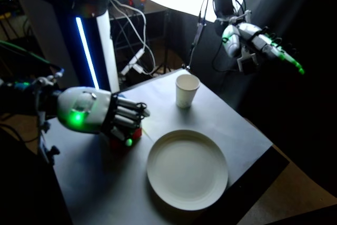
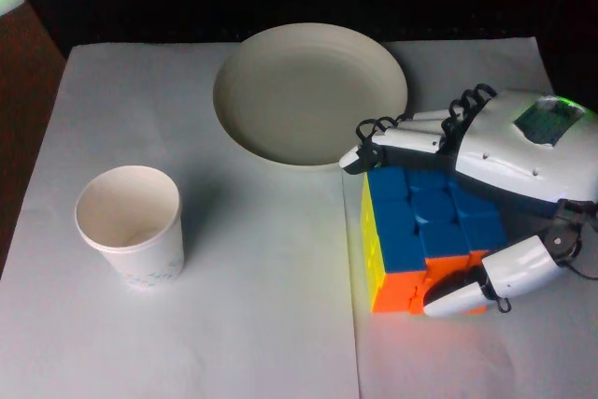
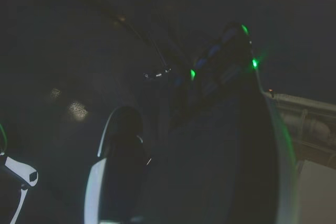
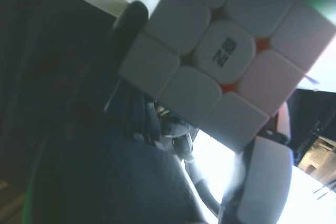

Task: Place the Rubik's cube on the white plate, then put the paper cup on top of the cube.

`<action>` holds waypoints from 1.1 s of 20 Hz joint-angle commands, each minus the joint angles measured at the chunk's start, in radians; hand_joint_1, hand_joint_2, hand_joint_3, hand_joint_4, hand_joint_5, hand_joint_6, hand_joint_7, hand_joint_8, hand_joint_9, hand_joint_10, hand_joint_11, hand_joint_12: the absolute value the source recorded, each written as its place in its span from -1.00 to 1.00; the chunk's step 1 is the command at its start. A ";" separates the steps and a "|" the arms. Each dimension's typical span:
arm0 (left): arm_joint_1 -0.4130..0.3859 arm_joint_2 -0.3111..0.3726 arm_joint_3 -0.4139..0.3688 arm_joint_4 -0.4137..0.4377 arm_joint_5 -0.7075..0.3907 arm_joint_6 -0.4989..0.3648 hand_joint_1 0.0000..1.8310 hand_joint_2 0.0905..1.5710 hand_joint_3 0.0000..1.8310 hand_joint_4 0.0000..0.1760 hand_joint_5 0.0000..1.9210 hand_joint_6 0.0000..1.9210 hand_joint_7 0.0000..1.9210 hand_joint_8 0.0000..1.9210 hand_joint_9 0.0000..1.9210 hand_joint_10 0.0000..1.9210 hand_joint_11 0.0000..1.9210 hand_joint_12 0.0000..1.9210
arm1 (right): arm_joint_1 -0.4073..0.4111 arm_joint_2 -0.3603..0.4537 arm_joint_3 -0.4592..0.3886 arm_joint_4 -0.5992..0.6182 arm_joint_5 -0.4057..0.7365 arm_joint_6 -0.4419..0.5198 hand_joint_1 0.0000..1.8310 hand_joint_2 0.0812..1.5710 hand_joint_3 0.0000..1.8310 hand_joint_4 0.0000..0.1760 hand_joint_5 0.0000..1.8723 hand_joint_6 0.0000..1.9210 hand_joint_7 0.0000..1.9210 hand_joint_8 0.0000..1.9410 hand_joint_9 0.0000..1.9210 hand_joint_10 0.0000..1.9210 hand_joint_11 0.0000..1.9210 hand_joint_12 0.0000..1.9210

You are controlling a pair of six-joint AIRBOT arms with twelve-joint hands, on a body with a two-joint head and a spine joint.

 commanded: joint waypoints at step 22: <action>0.001 0.006 0.002 -0.034 -0.131 -0.002 -0.89 0.96 -0.99 0.03 -0.97 -1.00 -1.00 -1.00 -1.00 -1.00 -1.00 -1.00 | 0.235 -0.027 0.052 -0.054 0.200 -0.003 0.49 0.24 -0.70 -1.00 -0.28 0.92 0.13 1.00 0.31 1.00 0.41 1.00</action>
